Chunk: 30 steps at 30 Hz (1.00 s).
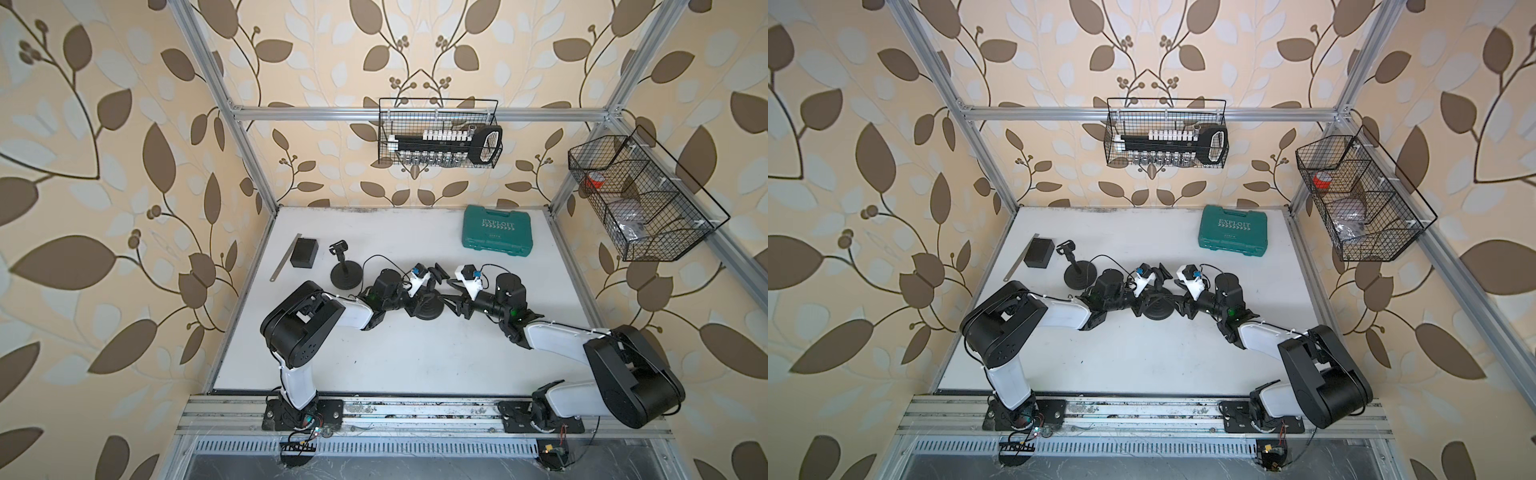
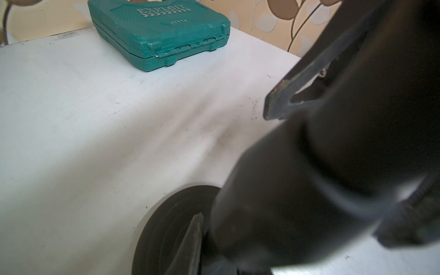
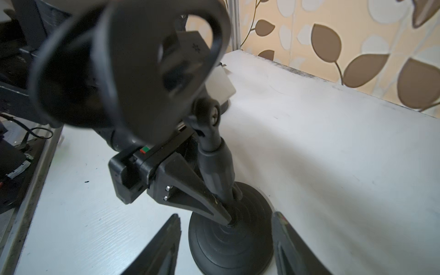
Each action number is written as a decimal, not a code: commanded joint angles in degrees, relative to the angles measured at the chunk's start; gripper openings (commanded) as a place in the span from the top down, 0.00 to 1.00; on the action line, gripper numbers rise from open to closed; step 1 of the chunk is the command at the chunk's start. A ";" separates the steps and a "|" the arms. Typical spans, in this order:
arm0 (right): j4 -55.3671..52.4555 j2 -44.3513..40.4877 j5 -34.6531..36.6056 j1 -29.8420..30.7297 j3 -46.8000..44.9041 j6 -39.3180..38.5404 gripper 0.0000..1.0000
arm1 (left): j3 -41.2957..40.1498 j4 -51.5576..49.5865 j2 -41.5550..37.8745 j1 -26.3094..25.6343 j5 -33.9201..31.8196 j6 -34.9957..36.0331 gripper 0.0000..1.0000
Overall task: Assemble a microphone stand
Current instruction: Screw the microphone stand pole into the microphone stand base.
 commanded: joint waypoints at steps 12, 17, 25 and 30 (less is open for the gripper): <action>0.90 10.71 -13.69 -0.66 10.78 -2.20 0.54 | 0.57 -0.87 2.01 -0.29 -0.63 -1.46 0.95; 2.95 12.65 -14.34 -0.54 11.47 -2.02 0.61 | 0.76 -0.89 2.12 -0.31 -0.44 -1.47 0.95; 5.93 13.94 -12.29 0.29 10.22 -1.60 0.84 | 1.03 -0.72 2.54 -0.25 -0.44 -1.76 0.94; 9.53 13.91 -0.62 3.50 6.15 -1.12 1.00 | 0.67 -0.47 1.73 -0.20 -0.23 -2.39 0.91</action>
